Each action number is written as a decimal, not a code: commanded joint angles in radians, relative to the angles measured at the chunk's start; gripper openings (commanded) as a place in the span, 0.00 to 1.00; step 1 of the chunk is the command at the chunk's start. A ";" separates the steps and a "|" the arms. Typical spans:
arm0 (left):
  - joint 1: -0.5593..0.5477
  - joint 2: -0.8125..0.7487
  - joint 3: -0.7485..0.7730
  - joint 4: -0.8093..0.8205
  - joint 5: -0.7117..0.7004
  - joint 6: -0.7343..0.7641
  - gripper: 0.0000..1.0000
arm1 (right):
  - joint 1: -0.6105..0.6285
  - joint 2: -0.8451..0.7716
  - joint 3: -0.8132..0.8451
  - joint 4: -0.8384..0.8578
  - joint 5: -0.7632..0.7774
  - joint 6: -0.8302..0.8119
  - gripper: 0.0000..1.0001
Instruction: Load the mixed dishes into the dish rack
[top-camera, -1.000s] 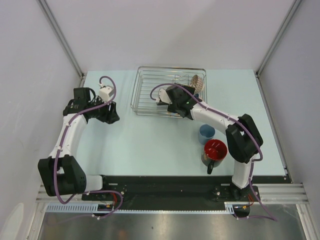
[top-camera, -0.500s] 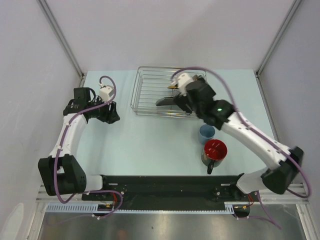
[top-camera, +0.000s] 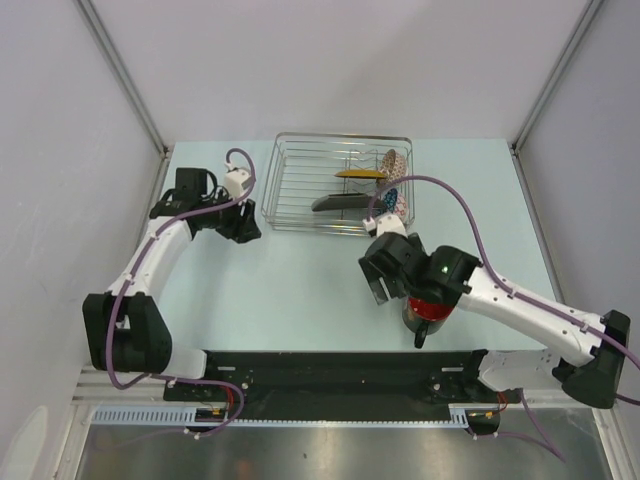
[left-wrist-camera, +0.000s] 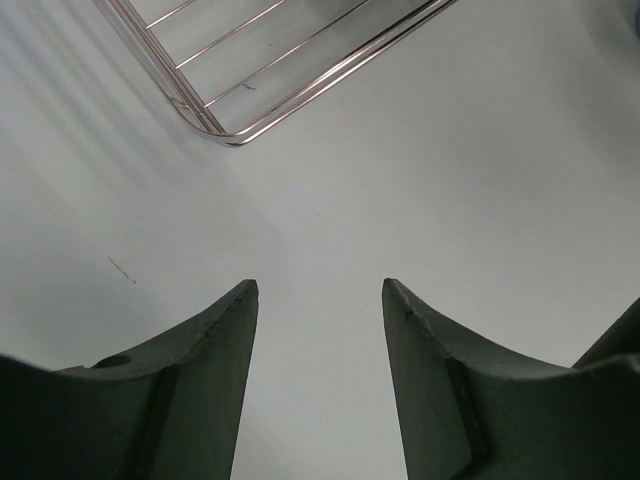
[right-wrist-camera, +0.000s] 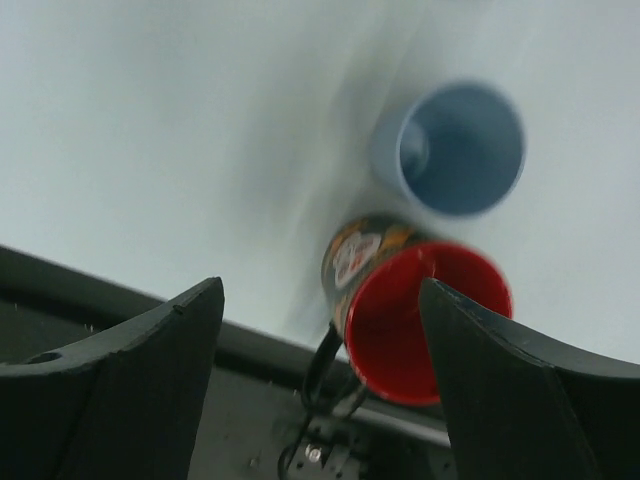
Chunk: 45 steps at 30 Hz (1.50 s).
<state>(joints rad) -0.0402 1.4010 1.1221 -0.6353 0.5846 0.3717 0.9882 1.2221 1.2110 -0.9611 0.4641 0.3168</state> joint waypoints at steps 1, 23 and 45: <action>0.000 0.013 0.058 0.034 0.015 -0.027 0.58 | 0.052 -0.084 -0.076 -0.142 0.015 0.278 0.83; 0.000 0.007 0.094 0.046 0.017 -0.036 0.59 | 0.047 0.047 -0.349 0.053 0.116 0.439 0.58; -0.067 0.384 0.311 0.335 -0.203 -0.260 0.57 | 0.061 -0.044 -0.473 0.188 0.062 0.507 0.00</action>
<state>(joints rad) -0.1070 1.7081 1.3453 -0.3683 0.4717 0.1677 1.0245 1.2469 0.7460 -0.7712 0.5266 0.7631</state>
